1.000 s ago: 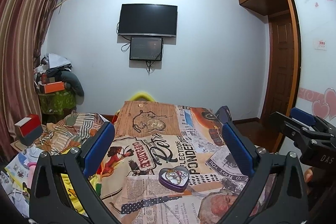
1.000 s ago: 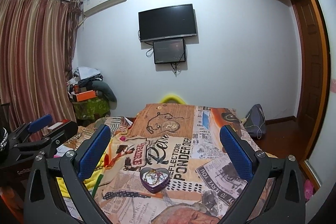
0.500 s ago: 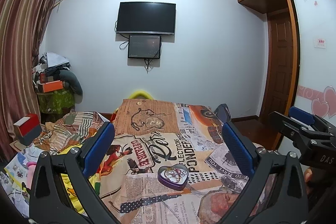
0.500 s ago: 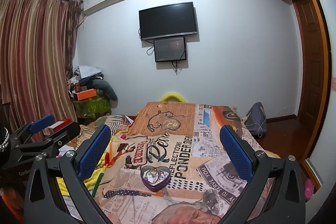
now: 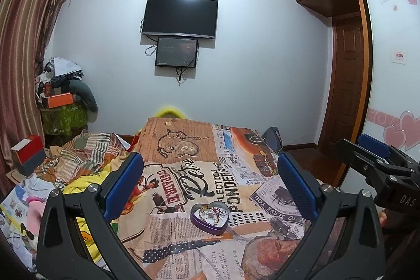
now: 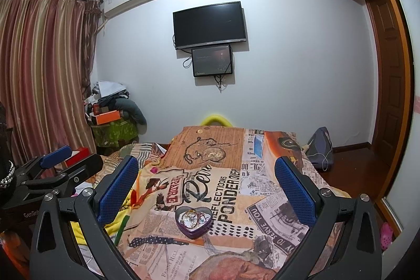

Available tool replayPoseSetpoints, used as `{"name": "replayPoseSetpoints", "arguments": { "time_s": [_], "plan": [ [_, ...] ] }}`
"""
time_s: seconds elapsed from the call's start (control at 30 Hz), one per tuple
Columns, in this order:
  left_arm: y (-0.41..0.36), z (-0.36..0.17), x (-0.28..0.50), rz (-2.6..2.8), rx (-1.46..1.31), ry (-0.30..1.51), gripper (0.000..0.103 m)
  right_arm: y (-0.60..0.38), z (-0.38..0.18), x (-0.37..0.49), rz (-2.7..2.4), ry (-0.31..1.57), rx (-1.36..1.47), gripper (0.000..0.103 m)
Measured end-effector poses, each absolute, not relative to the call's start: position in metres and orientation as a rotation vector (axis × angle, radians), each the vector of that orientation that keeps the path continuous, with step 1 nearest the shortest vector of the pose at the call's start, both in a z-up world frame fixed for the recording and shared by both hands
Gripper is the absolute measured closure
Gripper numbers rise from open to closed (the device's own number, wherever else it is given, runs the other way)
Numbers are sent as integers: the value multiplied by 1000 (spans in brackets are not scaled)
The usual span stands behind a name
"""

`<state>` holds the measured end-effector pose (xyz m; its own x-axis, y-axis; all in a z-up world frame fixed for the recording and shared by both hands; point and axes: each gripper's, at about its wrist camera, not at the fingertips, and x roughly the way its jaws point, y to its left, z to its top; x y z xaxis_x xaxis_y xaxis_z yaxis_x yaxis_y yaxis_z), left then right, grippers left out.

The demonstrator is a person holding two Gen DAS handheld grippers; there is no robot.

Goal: Organize jewelry

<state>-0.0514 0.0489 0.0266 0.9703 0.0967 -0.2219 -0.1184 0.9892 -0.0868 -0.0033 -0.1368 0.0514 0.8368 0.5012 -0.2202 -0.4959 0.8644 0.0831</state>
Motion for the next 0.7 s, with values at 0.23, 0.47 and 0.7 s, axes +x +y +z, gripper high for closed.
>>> {"name": "replayPoseSetpoints", "arguments": {
  "time_s": [0.23, 0.47, 0.7],
  "plan": [
    [48, 26, -52, 99, -95, 217, 1, -137, 52, -3, 525, 241, 21, 0],
    [46, 24, -50, 102, -79, 224, 1, -139, 52, -1, 524, 246, 26, 0],
    [50, 23, -46, 96, -97, 230, 1, -137, 49, 2, 522, 253, 20, 0]
  ]
}}
